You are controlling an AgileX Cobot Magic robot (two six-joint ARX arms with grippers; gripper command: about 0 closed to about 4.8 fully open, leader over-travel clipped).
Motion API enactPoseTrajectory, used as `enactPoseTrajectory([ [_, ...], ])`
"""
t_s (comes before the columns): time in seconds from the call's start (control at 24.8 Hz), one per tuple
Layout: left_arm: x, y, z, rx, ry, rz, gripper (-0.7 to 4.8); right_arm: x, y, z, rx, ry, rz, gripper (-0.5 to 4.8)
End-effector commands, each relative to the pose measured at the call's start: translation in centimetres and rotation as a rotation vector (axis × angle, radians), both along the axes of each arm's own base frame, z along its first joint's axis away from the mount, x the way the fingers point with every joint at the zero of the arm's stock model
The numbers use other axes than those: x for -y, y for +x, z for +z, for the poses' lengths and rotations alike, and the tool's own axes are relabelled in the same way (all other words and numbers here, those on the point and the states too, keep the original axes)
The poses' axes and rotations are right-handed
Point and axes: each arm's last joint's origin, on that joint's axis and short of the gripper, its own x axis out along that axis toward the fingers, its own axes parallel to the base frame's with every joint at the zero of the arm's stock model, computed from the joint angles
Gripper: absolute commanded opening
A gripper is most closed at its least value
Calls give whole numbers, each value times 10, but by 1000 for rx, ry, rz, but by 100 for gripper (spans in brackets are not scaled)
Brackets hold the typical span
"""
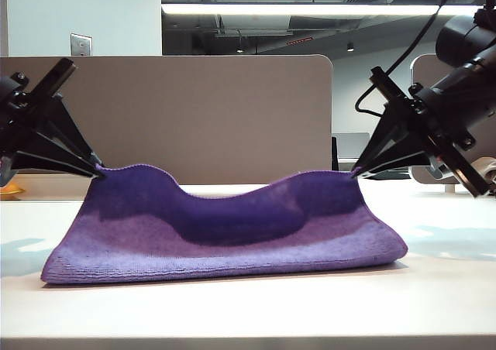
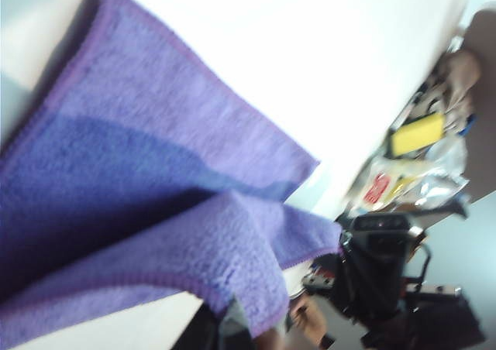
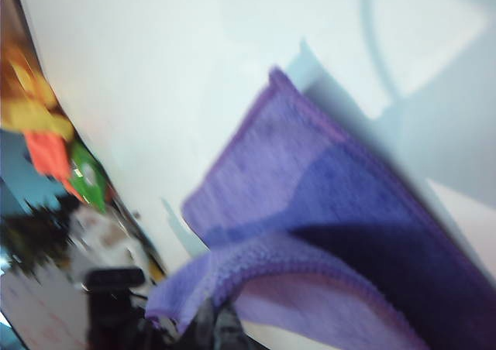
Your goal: Fold the bottom of the cloth upward, then fold it vertically to form a square shape.
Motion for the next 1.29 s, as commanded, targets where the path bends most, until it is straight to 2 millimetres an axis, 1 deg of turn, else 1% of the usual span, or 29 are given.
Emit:
enactPoseTrajectory([
  [0.04, -4, 3, 3, 0, -18, 36, -6, 0, 4, 4, -9, 2, -79, -5],
  [0.2, -8, 4, 3, -5, -15, 61, -6, 0, 6, 1, -14, -12, -91, -5],
  [0.36, -8, 5, 0, -13, -6, 69, -6, -1, 8, -8, -58, 5, -81, -4],
  [0.52, -8, 6, -5, -35, -5, 67, -6, -3, 9, -14, -79, 4, -75, 34],
  [0.73, -8, 11, -10, -28, -5, 66, 0, -3, 13, -14, -47, 12, -77, 36],
  [0.77, -8, 12, -10, -21, -4, 69, 11, -3, 14, -13, -32, 17, -75, 43],
  [0.81, -8, 13, -9, -11, -4, 70, 43, -3, 14, -13, -21, 22, -73, 62],
  [0.89, -8, 15, -6, 32, -11, 67, 146, -4, 16, -11, 7, 32, -69, 109],
  [0.93, -8, 17, -5, 56, -17, 64, 184, -4, 17, -10, 24, 41, -63, 128],
  [0.97, -7, 19, -2, 97, -32, 55, 260, -4, 19, -8, 45, 56, -53, 132],
  [1.09, -7, 21, 2, 138, -49, 39, 321, -5, 20, -6, 73, 72, -31, 177],
  [1.21, -6, 21, 2, 164, -49, 9, 334, -5, 19, -6, 142, 59, 37, 182],
  [1.29, -6, 20, 2, 217, -24, -38, 332, -4, 17, -7, 158, 55, 81, 182],
])
